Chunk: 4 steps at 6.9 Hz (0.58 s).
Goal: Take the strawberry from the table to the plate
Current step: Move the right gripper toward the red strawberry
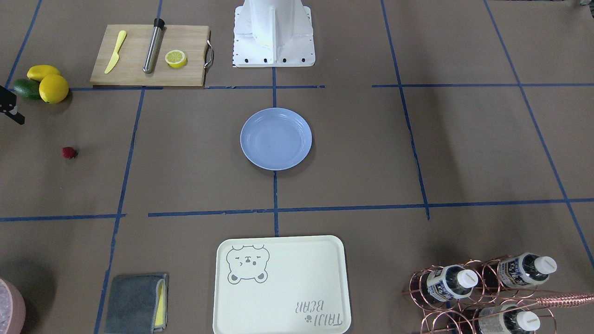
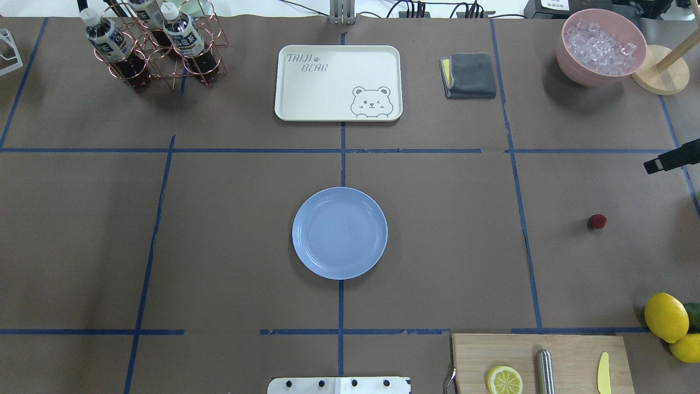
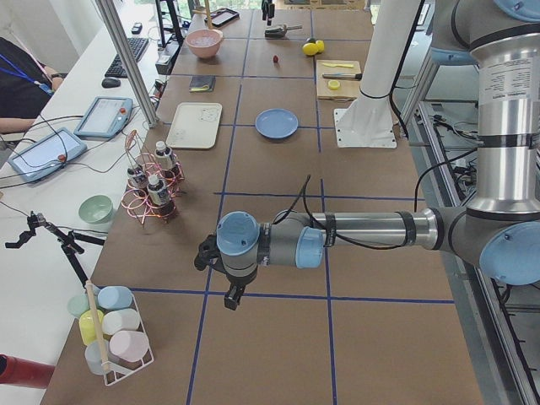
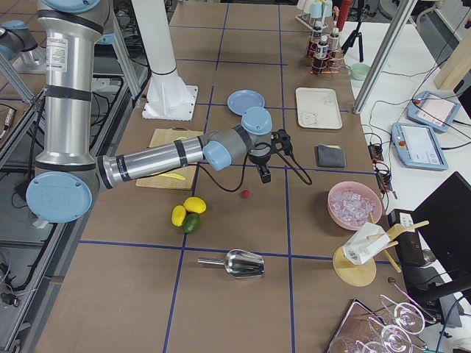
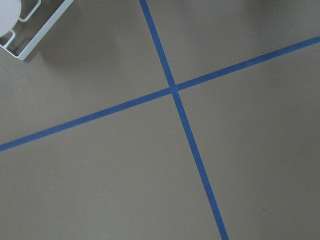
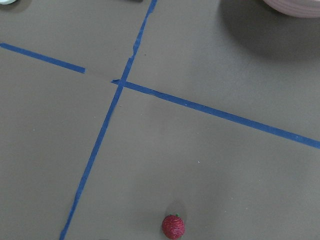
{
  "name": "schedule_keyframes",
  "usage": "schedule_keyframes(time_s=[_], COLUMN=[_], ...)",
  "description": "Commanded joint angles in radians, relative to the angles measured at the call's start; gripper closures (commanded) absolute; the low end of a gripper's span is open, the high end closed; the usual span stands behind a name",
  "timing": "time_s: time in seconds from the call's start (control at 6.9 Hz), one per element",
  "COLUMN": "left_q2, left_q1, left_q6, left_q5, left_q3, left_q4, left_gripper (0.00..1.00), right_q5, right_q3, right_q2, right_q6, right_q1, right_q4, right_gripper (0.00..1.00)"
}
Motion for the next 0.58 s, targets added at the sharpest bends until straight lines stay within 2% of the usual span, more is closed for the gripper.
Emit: schedule_keyframes(time_s=[0.0,0.14,0.29,0.43], left_q2=[-0.003,-0.001,-0.004,-0.005], left_q1=[-0.001,-0.001,-0.001,-0.001], left_q6=[0.0,0.0,0.0,0.0], left_q5=[-0.001,-0.001,-0.001,-0.002], left_q3=[-0.027,-0.04,-0.042,-0.044], left_q4=[0.001,0.001,0.001,0.0], left_gripper=[0.0,0.0,0.0,0.0], right_q5=[-0.2,-0.271,-0.32,-0.406], right_q3=[0.004,-0.02,-0.057,-0.107], right_q2=[-0.078,-0.109,-0.112,-0.098], right_q6=[0.187,0.299,0.334,0.357], right_q1=[-0.157,-0.255,-0.304,-0.369], right_q4=[0.18,0.285,0.336,0.372], right_gripper=[0.0,0.0,0.01,0.01])
